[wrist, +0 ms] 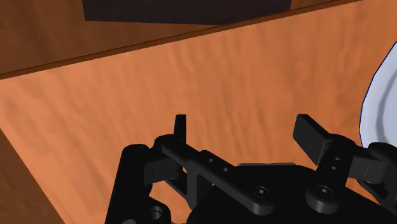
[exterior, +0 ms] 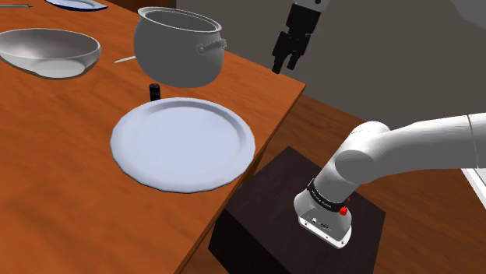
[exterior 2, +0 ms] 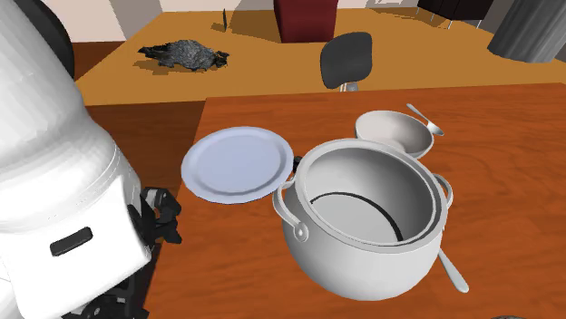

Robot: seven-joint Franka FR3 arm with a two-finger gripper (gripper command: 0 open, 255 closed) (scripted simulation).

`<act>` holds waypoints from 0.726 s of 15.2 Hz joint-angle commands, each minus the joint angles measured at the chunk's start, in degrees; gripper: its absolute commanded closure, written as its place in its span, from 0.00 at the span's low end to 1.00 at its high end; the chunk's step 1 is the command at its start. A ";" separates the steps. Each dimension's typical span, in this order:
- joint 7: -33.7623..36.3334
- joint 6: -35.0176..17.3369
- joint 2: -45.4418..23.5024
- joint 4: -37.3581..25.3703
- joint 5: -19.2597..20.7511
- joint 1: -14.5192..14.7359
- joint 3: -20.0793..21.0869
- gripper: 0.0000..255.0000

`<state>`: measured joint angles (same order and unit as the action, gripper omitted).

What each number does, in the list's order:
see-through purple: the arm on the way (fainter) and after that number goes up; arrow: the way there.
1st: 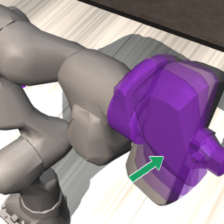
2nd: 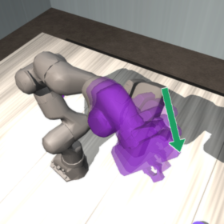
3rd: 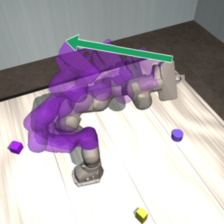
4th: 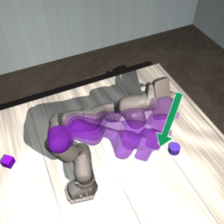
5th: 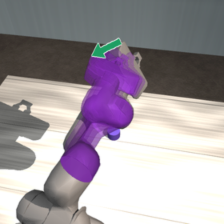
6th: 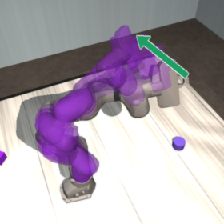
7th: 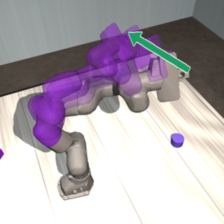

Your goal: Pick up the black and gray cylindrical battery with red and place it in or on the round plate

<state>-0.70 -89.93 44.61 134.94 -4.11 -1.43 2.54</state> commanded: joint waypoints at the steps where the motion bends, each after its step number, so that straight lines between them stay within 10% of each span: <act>1: 0.00 0.00 0.00 0.00 0.00 0.00 0.00 0.00; 11: 13.30 -7.19 -12.20 -7.08 -4.97 2.64 12.19 0.00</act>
<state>11.08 -96.95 33.31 128.85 -8.73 0.94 13.53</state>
